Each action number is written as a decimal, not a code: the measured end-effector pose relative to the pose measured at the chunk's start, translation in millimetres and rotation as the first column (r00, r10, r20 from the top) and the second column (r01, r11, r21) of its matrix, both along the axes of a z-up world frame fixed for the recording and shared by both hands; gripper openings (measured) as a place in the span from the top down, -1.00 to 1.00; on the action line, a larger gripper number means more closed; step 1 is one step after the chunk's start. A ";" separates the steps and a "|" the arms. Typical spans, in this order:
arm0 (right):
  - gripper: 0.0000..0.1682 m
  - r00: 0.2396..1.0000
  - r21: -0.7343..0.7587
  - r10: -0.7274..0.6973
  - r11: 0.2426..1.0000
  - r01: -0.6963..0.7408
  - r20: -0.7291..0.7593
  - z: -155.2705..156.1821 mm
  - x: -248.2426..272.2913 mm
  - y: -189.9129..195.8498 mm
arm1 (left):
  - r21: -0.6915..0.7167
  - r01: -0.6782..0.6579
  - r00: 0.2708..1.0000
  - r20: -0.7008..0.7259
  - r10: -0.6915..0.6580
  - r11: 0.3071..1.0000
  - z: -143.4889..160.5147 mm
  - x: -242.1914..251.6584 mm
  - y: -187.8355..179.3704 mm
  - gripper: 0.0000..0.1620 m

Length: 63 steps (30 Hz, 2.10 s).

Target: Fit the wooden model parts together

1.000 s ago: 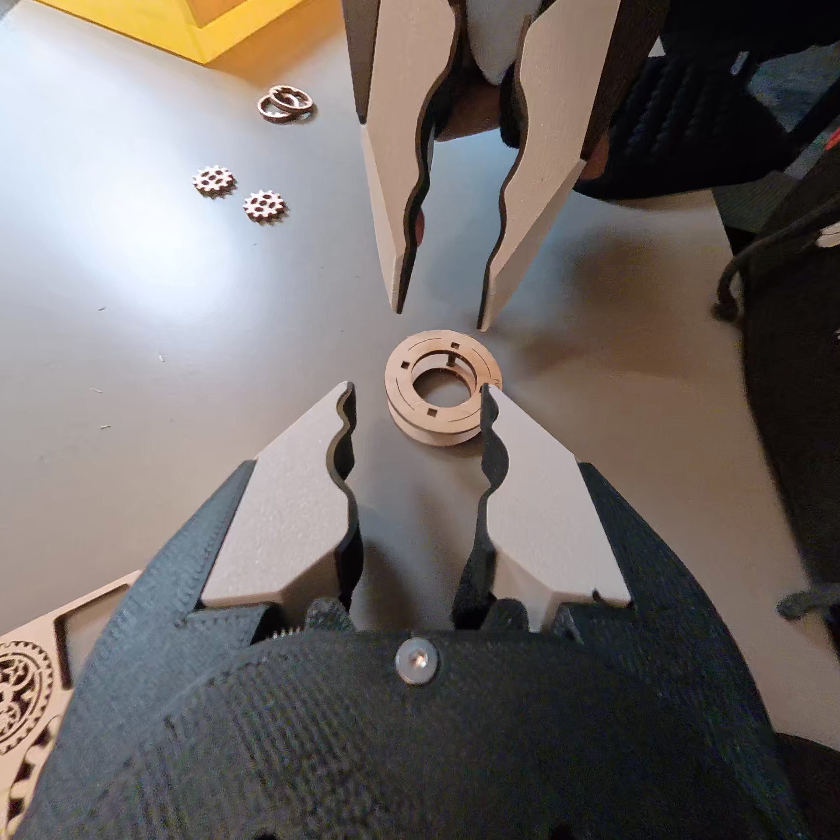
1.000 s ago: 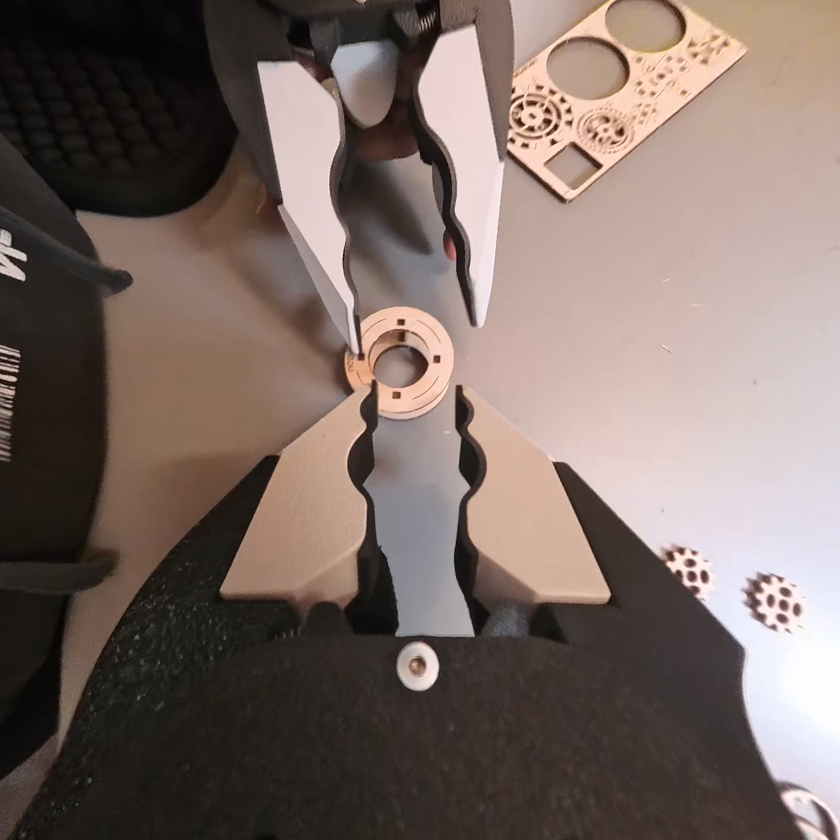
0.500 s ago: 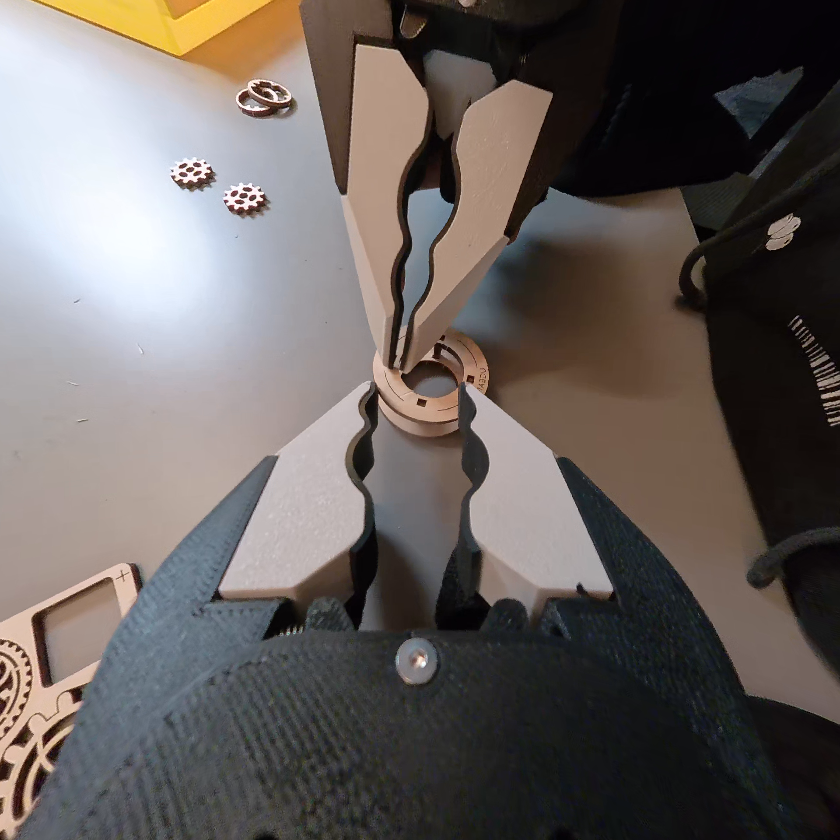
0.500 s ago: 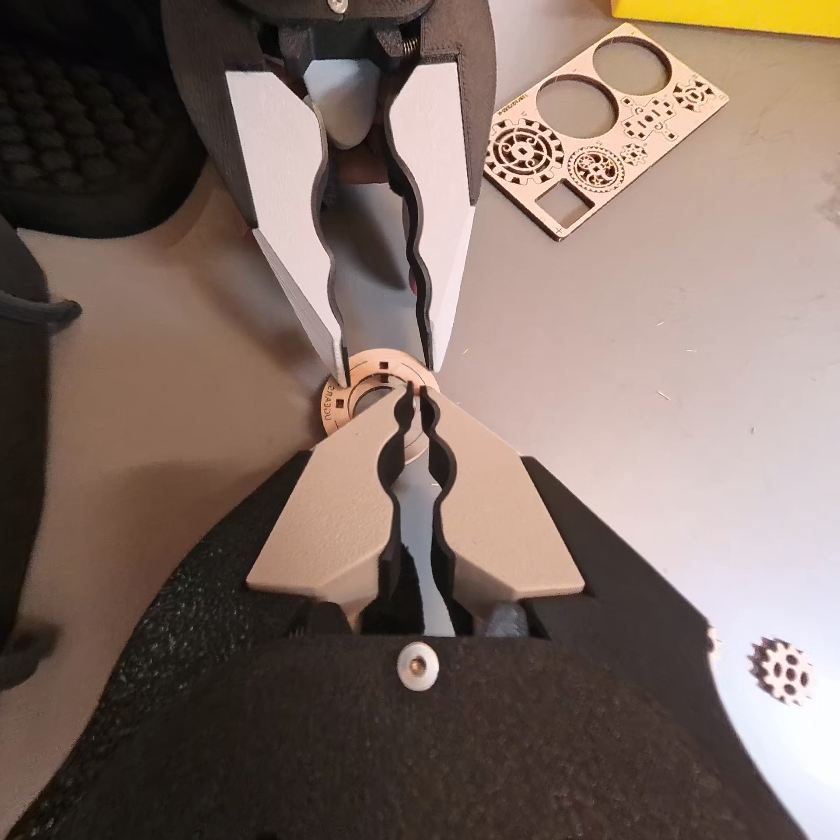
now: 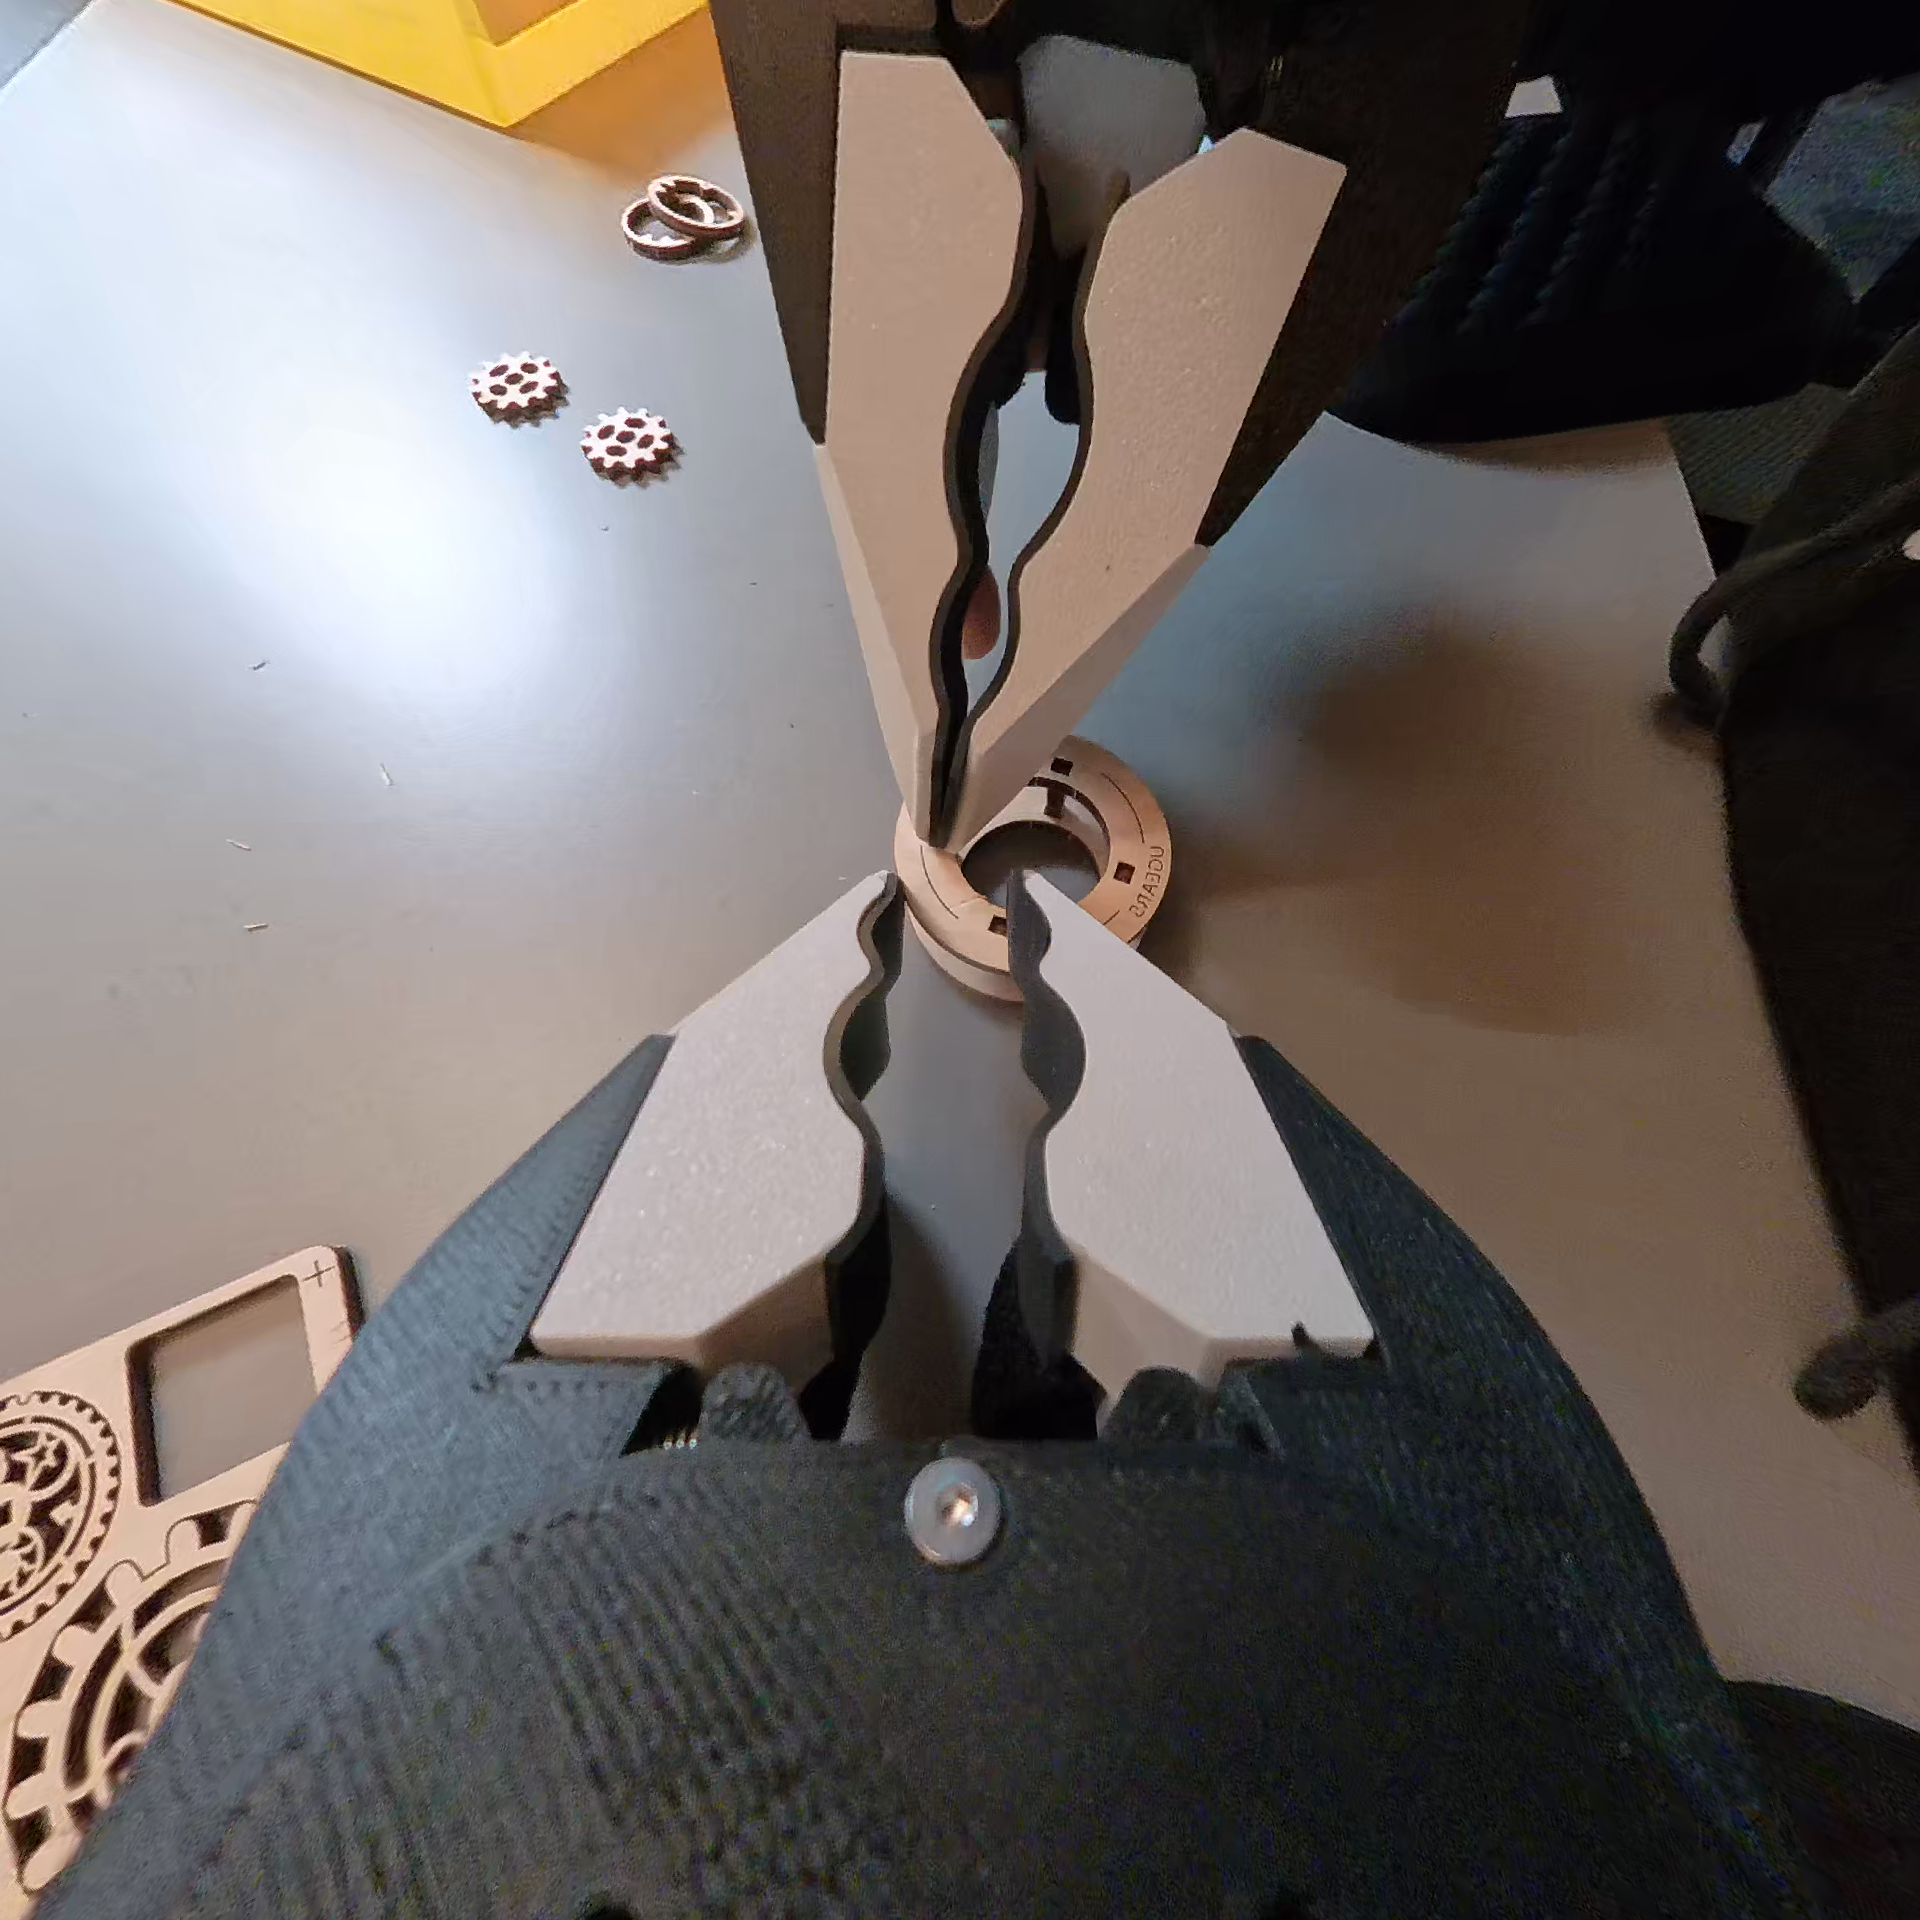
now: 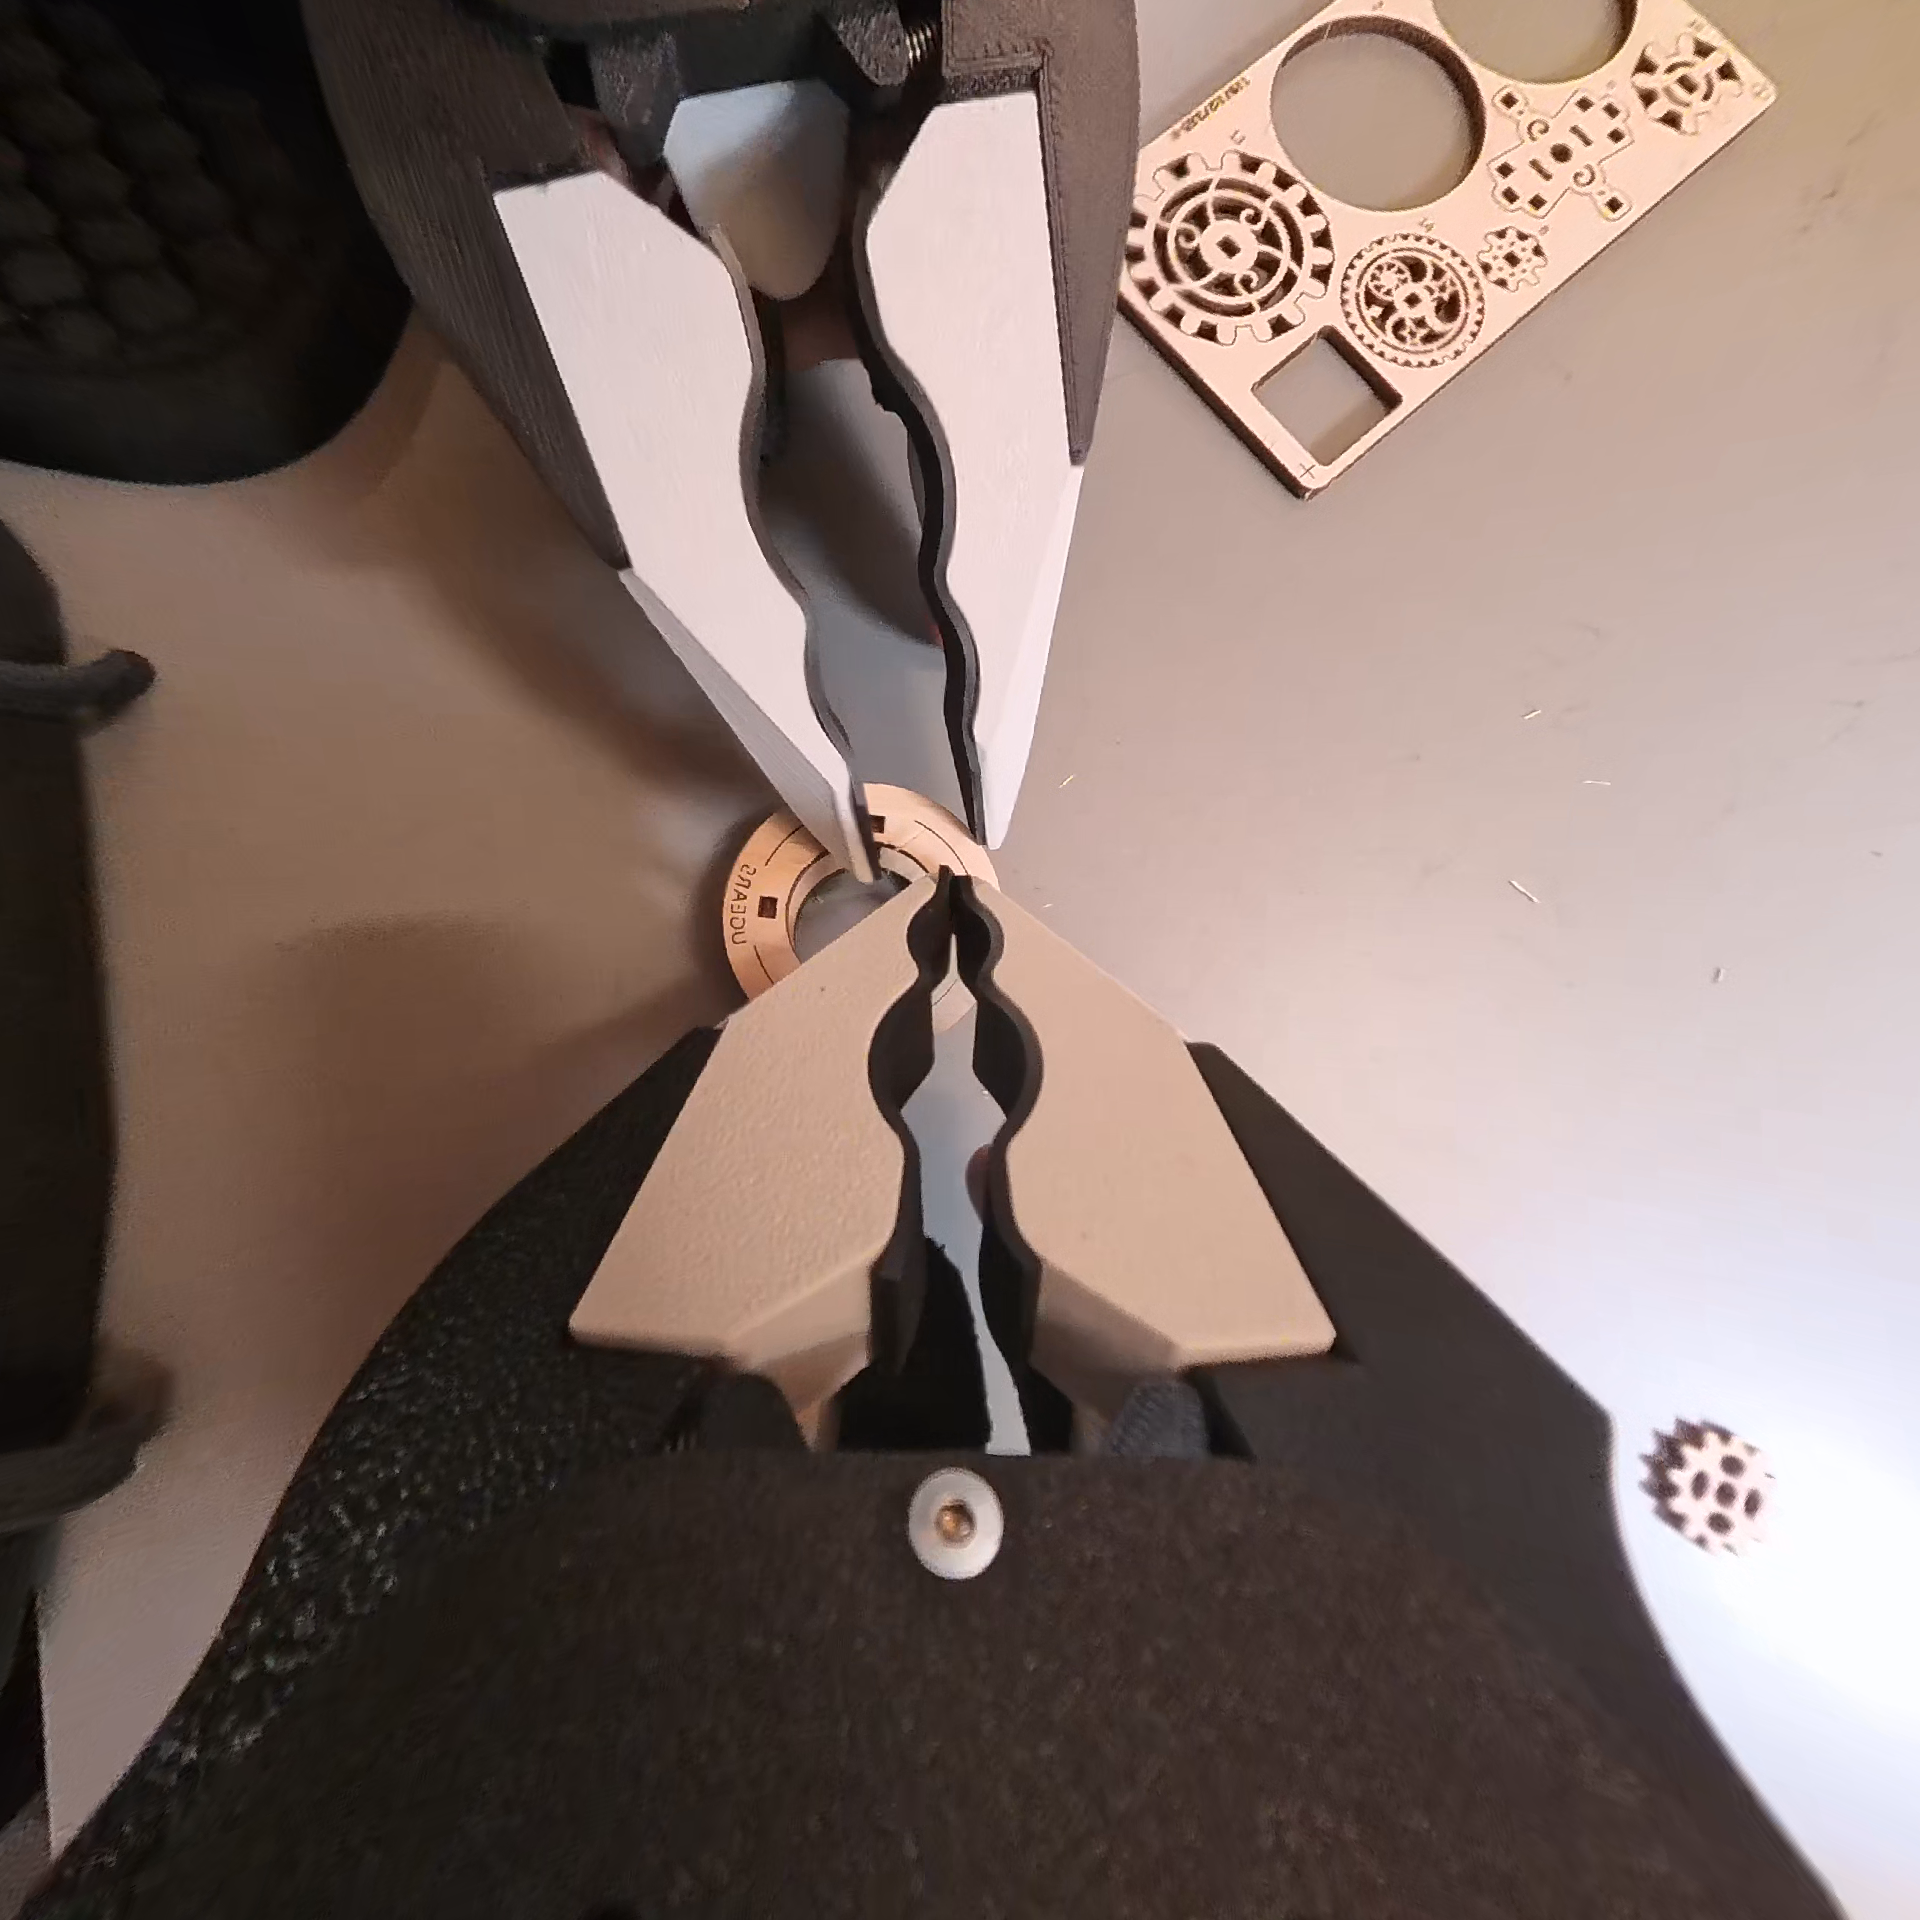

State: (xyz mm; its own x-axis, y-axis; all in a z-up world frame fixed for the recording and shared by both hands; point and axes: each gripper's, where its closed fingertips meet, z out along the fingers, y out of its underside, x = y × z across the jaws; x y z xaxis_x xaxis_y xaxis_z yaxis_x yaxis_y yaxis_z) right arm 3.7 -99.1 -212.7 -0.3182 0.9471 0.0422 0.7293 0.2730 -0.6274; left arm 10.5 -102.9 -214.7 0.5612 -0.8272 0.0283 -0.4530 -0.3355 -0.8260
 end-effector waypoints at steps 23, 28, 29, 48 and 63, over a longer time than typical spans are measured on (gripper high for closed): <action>0.20 0.991 -0.054 -0.108 0.993 0.104 -0.074 -4.8 21.9 -24.0 | -0.027 0.086 0.995 0.059 -0.084 0.996 7.7 3.2 -10.4 0.38; 0.35 0.993 0.002 -0.104 0.995 0.105 -0.063 -15.3 17.7 -21.4 | -0.037 0.135 0.989 0.063 -0.132 0.990 2.5 -1.6 -15.0 0.31; 0.35 0.993 -0.036 -0.097 0.995 0.094 -0.068 -13.9 17.8 -22.2 | -0.024 0.147 0.988 0.044 -0.146 0.989 1.0 -1.6 -16.4 0.29; 0.26 0.935 -0.858 0.003 0.396 -0.327 -0.355 84.6 13.6 -45.1 | 0.426 0.117 0.941 0.241 -0.237 0.897 86.8 16.2 -26.8 0.68; 0.75 0.923 -0.115 -0.058 0.993 0.015 -0.380 51.3 -11.7 -5.4 | 0.304 -0.070 0.995 -0.042 0.087 0.950 38.0 -8.0 14.4 0.68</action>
State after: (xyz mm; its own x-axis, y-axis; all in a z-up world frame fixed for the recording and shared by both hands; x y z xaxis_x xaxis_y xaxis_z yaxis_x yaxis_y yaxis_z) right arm -8.0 -104.5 -161.3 -0.2636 0.9633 0.0506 0.4361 0.1658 -0.8845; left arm 2.5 -88.5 -176.6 0.6186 -0.7456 -0.2477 -0.4819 -0.1110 -0.8692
